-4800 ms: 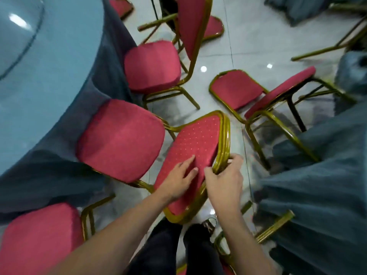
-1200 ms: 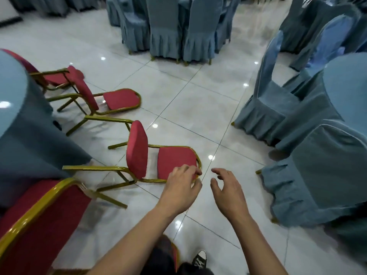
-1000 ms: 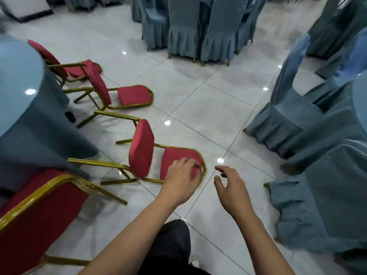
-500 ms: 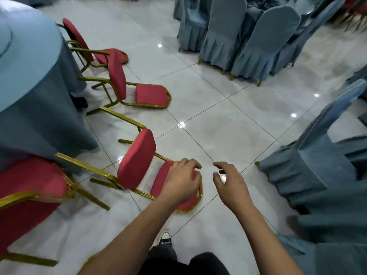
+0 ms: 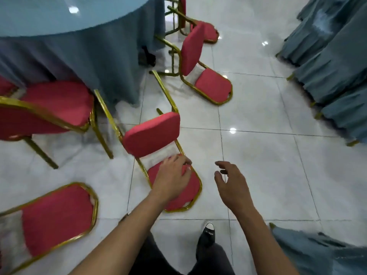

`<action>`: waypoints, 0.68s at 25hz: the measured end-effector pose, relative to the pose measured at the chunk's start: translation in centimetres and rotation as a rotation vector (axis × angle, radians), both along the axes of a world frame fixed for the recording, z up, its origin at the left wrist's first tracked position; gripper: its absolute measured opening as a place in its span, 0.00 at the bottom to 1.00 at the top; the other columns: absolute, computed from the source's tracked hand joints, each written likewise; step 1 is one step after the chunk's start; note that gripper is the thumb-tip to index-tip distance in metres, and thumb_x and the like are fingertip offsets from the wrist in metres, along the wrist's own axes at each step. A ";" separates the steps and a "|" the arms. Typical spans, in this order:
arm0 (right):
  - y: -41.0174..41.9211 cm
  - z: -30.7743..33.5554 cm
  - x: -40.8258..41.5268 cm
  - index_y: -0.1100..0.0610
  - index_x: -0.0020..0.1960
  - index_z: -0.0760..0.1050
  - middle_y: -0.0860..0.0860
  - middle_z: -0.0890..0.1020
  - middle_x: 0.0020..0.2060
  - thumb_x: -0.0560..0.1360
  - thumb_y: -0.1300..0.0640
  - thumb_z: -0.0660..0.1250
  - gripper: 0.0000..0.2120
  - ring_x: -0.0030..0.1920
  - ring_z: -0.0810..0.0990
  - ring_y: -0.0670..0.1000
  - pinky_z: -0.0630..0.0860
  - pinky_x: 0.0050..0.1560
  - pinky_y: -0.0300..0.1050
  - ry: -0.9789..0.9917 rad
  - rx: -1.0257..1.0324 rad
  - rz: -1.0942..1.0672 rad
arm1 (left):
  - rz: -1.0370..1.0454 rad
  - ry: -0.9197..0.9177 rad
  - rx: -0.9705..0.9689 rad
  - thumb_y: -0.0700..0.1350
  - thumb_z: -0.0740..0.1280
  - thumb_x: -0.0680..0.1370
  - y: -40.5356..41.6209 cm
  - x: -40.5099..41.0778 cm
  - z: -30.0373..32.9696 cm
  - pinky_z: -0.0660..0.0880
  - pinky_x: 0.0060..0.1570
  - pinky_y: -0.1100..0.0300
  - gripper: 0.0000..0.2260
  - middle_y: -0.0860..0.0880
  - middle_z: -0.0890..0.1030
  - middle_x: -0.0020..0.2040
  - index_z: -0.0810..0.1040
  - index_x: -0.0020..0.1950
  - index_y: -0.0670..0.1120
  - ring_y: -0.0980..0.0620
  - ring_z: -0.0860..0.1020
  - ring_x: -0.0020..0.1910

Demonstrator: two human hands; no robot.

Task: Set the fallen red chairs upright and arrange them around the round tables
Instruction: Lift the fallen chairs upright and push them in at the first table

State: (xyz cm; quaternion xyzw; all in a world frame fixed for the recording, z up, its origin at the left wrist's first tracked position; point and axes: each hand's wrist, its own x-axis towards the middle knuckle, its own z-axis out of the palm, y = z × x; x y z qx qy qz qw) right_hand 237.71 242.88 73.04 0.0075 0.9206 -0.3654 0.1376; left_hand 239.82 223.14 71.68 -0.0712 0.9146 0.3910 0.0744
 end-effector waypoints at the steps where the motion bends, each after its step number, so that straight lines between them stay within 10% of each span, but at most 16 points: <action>1: 1.4 -1.2 -0.9 0.46 0.65 0.74 0.42 0.76 0.58 0.81 0.54 0.63 0.13 0.58 0.77 0.43 0.69 0.53 0.40 -0.026 -0.001 0.058 | 0.087 -0.032 0.012 0.48 0.62 0.79 1.3 0.9 -0.9 0.71 0.61 0.47 0.09 0.53 0.79 0.55 0.78 0.58 0.52 0.48 0.74 0.57; 8: 6.4 -15.7 -3.1 0.46 0.65 0.74 0.45 0.78 0.58 0.81 0.55 0.63 0.13 0.57 0.78 0.45 0.72 0.56 0.43 -0.227 0.016 0.242 | 0.468 -0.229 0.062 0.46 0.63 0.80 6.9 7.1 -12.6 0.69 0.62 0.56 0.11 0.56 0.75 0.59 0.75 0.62 0.54 0.54 0.71 0.61; 17: 6.7 -50.1 -6.6 0.49 0.69 0.71 0.49 0.76 0.59 0.80 0.57 0.65 0.18 0.55 0.78 0.48 0.74 0.56 0.45 -0.344 0.105 0.246 | 0.628 -0.461 0.111 0.43 0.63 0.80 7.2 7.9 -45.4 0.68 0.61 0.59 0.19 0.52 0.72 0.66 0.69 0.72 0.53 0.51 0.71 0.65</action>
